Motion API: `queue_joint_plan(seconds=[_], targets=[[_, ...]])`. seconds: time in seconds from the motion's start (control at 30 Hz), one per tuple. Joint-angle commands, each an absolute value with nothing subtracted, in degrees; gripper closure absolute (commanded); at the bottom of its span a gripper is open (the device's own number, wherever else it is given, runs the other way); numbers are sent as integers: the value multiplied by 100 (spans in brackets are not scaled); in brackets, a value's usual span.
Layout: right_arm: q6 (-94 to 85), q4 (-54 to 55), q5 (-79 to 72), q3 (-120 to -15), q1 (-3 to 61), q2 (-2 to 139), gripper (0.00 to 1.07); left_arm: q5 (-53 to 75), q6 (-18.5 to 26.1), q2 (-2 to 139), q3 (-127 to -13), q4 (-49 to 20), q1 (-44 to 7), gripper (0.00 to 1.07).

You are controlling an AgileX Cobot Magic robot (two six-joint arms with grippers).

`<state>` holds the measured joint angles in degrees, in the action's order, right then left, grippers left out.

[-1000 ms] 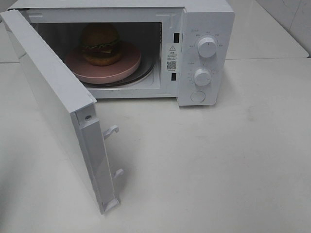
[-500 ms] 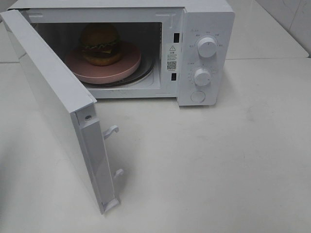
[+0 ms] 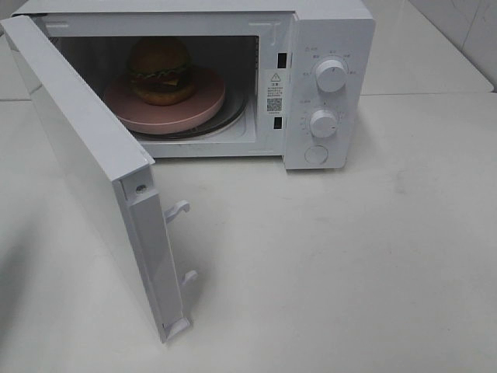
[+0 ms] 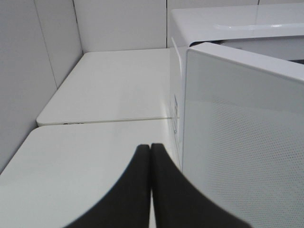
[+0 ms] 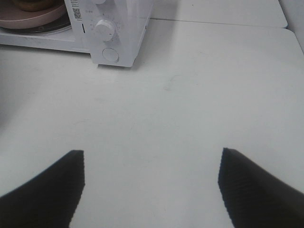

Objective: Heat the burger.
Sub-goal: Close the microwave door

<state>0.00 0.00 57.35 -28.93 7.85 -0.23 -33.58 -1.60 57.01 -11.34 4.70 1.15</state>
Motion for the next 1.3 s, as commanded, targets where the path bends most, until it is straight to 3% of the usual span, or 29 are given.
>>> queue_joint_plan(seconds=[0.03, 0.17, 0.43, 0.57, 0.67, 0.8, 1.07, 1.3], targets=[[69, 0, 5695, -2876, 762, -183, 32, -3730, -476, 6056, -1261, 768, 80, 107], [69, 0, 5695, -2876, 762, -183, 32, -4343, -814, 6709, -1289, 1197, 80, 107], [69, 0, 5695, -2876, 762, -183, 32, -4962, -1026, 7563, -1501, 1513, 80, 107], [69, 0, 5695, -2876, 762, -183, 32, -5443, -1352, 7993, -1627, 2097, 80, 107], [69, 0, 5695, -2876, 762, -183, 32, -5752, -1473, 8193, -1627, 2091, 80, 107], [69, 0, 5695, -2876, 762, -183, 32, -5936, -1513, 8325, -1673, 2068, -17, 107], [69, 0, 5695, -2876, 762, -183, 32, -5781, -1192, 8692, -1942, 1725, -773, 107], [69, 0, 5695, -2876, 762, -183, 32, -5781, -1192, 8835, -2177, 1644, -1020, 107]])
